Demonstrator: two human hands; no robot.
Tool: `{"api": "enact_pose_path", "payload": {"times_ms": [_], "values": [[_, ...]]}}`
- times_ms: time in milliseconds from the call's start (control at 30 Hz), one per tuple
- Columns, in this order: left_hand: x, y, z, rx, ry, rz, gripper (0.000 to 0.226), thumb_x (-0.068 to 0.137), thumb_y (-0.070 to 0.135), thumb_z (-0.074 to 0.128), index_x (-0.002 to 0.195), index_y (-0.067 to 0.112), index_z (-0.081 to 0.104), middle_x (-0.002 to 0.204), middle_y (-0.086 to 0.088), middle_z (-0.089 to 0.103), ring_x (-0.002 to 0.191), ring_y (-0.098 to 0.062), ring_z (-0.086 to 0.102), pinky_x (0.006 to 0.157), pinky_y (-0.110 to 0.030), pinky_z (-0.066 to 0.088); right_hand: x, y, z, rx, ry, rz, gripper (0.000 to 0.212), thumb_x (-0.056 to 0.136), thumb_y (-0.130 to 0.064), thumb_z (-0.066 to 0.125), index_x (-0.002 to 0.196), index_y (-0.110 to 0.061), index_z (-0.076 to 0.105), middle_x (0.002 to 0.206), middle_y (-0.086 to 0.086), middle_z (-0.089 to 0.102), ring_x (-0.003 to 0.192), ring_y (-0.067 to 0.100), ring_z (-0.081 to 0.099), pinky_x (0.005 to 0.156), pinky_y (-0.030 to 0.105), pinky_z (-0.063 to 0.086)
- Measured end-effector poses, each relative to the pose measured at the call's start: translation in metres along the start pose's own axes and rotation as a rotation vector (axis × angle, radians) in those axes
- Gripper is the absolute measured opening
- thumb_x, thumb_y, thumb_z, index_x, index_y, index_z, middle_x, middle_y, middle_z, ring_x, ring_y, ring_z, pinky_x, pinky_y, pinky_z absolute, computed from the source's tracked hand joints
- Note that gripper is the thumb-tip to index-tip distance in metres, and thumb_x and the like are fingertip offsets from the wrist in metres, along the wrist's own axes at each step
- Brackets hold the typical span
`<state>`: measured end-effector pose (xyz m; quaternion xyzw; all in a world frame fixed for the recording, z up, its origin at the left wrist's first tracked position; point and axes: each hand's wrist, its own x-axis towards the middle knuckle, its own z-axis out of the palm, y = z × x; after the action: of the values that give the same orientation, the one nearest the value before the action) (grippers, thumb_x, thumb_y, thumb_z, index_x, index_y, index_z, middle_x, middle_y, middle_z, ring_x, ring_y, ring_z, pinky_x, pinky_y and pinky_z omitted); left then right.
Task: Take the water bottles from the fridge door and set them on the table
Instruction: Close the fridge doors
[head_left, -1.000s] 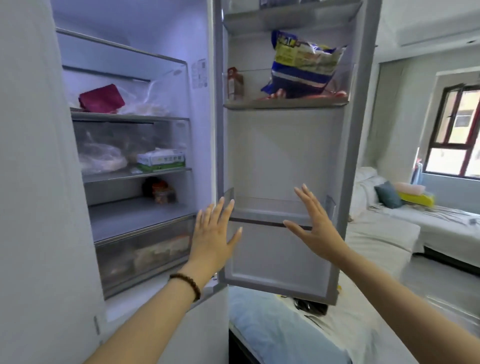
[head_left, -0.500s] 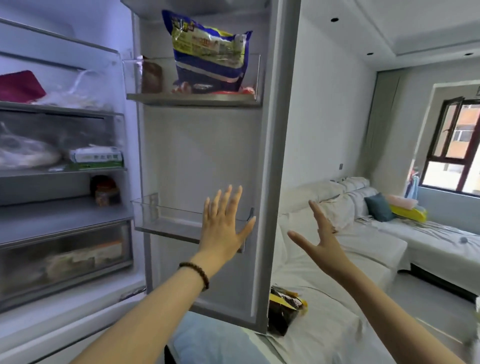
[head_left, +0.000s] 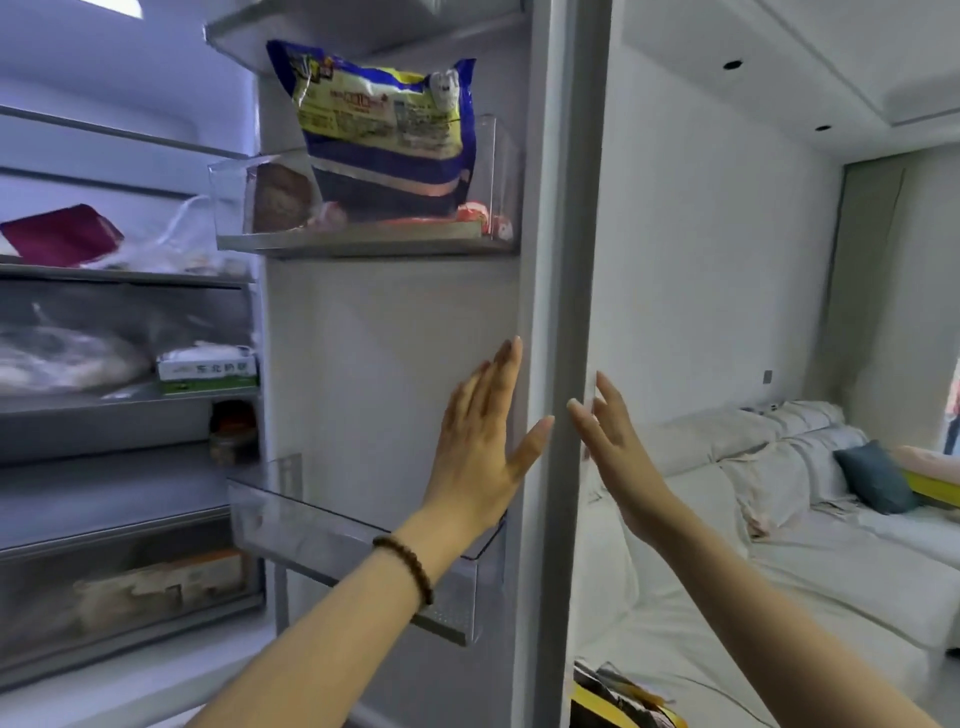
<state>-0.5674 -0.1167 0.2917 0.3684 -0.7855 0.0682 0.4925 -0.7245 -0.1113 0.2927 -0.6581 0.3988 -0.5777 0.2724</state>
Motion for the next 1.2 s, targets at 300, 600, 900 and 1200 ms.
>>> {"api": "enact_pose_path", "payload": {"times_ms": [300, 600, 900, 1200], "values": [[-0.019, 0.036, -0.015, -0.046, 0.169, -0.199, 0.089, 0.076, 0.075, 0.030, 0.146, 0.033, -0.007, 0.153, 0.021, 0.002, 0.138, 0.011, 0.001, 0.113, -0.018, 0.010, -0.010, 0.000, 0.000, 0.201, -0.153, -0.190, 0.071, 0.069, -0.078, 0.048, 0.128, -0.038, 0.036, 0.119, -0.009, 0.052, 0.110, -0.006, 0.053, 0.090, 0.014, 0.044], [-0.072, 0.053, -0.107, -0.035, 0.456, -0.498, 0.107, 0.059, 0.084, 0.049, 0.145, 0.038, 0.006, 0.156, 0.015, 0.010, 0.142, -0.003, 0.014, 0.114, -0.031, 0.021, -0.056, -0.033, 0.077, 0.344, -0.489, -0.424, 0.066, 0.081, -0.074, 0.032, 0.137, -0.040, 0.033, 0.140, -0.021, 0.040, 0.127, -0.004, 0.041, 0.099, 0.010, 0.036], [-0.121, 0.010, -0.223, 0.023, 0.565, -0.689, 0.094, 0.071, 0.057, 0.056, 0.147, 0.033, 0.004, 0.149, 0.017, 0.020, 0.134, -0.004, 0.023, 0.100, -0.023, 0.022, -0.057, -0.064, 0.222, 0.133, -0.676, -0.619, 0.063, 0.087, -0.068, 0.021, 0.145, -0.048, 0.009, 0.155, -0.029, -0.004, 0.143, -0.007, -0.006, 0.118, 0.030, 0.004], [-0.146, -0.114, -0.316, 0.054, 0.585, -0.644, 0.083, 0.079, 0.058, 0.055, 0.145, 0.032, 0.013, 0.151, 0.005, 0.026, 0.137, -0.015, 0.031, 0.111, -0.042, 0.033, -0.043, -0.069, 0.382, -0.183, -0.438, -0.830, 0.058, 0.095, -0.055, 0.020, 0.147, -0.044, -0.003, 0.158, -0.017, -0.012, 0.146, 0.009, -0.013, 0.120, 0.038, -0.006]]}}
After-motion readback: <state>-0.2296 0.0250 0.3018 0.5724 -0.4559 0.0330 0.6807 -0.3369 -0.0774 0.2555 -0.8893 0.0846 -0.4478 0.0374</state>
